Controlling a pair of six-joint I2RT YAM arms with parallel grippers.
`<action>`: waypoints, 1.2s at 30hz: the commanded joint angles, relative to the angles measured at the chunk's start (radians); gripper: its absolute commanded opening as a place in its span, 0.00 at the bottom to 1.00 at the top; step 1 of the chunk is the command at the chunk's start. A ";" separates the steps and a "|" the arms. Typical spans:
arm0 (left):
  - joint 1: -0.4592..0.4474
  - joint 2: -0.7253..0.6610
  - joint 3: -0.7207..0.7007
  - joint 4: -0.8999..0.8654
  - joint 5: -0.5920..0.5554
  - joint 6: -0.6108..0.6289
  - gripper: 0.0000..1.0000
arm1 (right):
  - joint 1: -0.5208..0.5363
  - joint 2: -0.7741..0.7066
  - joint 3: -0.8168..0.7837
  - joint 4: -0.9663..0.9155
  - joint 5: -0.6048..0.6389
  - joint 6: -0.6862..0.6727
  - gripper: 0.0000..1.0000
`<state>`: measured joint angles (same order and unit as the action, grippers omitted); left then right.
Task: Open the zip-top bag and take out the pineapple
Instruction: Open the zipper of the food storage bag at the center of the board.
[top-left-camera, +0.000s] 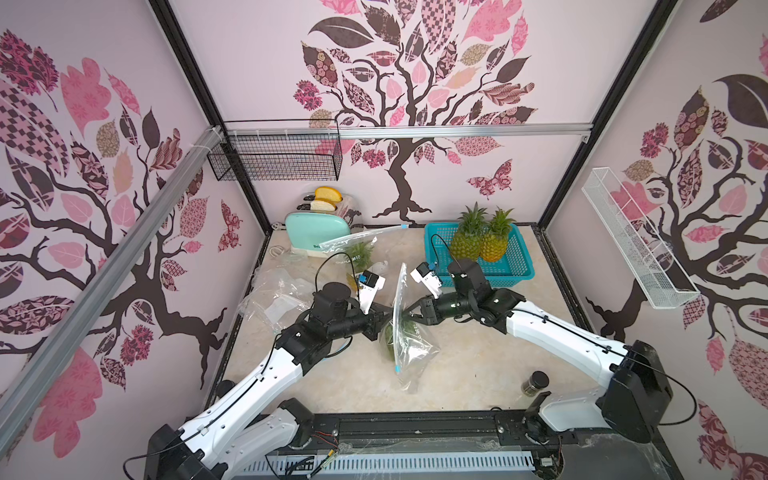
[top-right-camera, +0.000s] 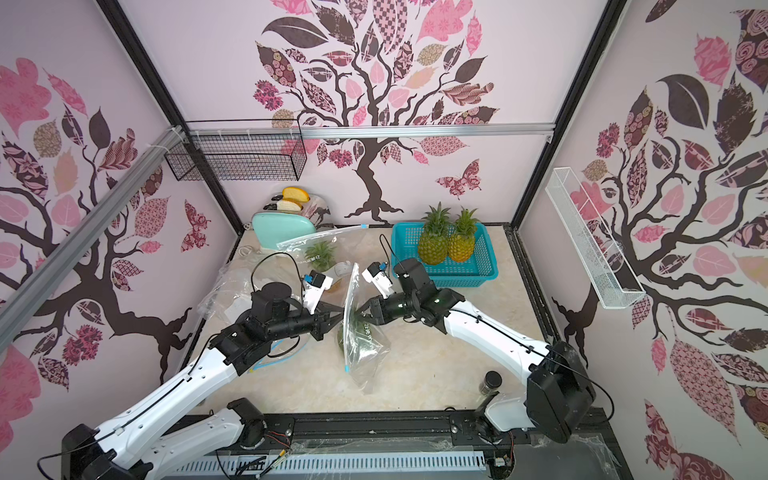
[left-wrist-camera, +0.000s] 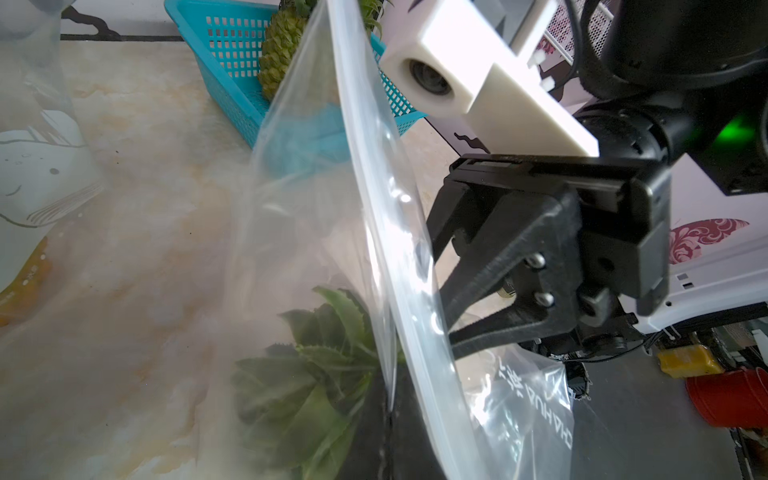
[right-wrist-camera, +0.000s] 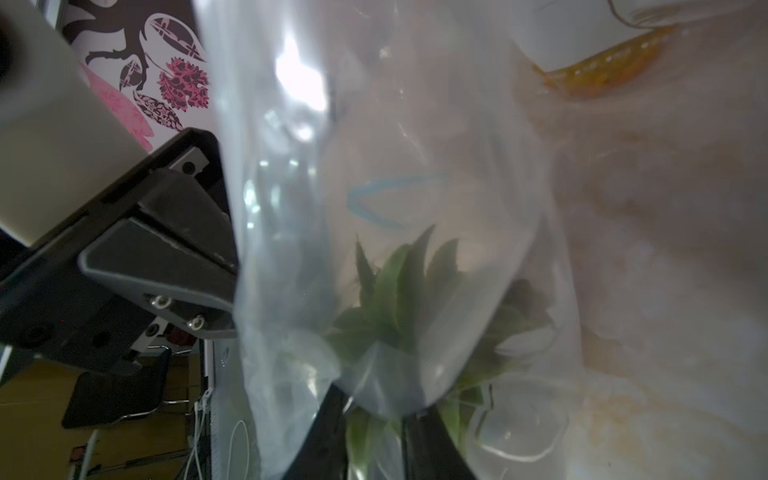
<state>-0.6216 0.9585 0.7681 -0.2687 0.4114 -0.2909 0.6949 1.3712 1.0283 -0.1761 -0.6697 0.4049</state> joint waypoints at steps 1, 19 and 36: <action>-0.006 -0.022 0.010 0.000 -0.007 0.020 0.00 | 0.007 -0.042 0.023 0.034 0.040 0.006 0.05; 0.037 -0.147 0.028 -0.216 -0.207 0.138 0.00 | -0.229 -0.271 -0.122 -0.086 0.036 -0.050 0.00; 0.040 -0.128 -0.025 -0.017 -0.112 0.051 0.00 | -0.281 -0.289 -0.150 -0.090 -0.074 -0.080 0.09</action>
<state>-0.5911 0.8246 0.7696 -0.4156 0.2398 -0.1871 0.4267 1.0794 0.8700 -0.3008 -0.6949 0.3325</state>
